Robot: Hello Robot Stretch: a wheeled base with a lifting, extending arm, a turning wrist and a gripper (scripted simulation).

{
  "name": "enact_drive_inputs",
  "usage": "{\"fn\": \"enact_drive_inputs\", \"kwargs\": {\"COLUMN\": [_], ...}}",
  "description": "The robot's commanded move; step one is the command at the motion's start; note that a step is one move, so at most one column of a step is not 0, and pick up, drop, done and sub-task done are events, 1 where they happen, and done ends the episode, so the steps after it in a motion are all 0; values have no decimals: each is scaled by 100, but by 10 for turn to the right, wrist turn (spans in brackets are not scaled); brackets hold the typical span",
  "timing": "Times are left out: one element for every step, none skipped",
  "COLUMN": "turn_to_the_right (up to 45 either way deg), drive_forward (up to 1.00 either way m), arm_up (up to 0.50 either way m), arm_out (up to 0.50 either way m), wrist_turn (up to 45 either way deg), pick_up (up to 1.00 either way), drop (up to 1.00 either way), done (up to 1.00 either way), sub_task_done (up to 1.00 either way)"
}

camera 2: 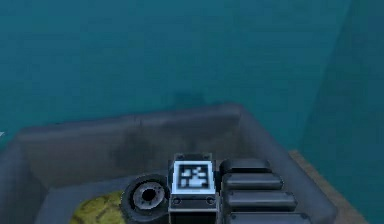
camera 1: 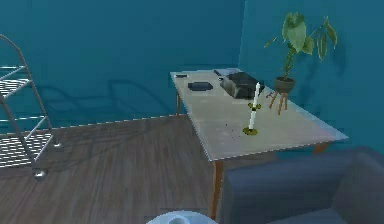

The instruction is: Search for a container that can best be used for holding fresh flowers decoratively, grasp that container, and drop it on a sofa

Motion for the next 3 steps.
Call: {"fn": "enact_drive_inputs", "kwargs": {"turn_to_the_right": [-120, 0, 0], "drive_forward": [0, 0, 0], "arm_up": [0, 0, 0], "arm_out": [0, 38, 0], "wrist_turn": [0, 0, 450], "pick_up": [0, 0, 0], "drop": [0, 0, 0], "done": [0, 0, 0], "sub_task_done": [0, 0, 0]}}
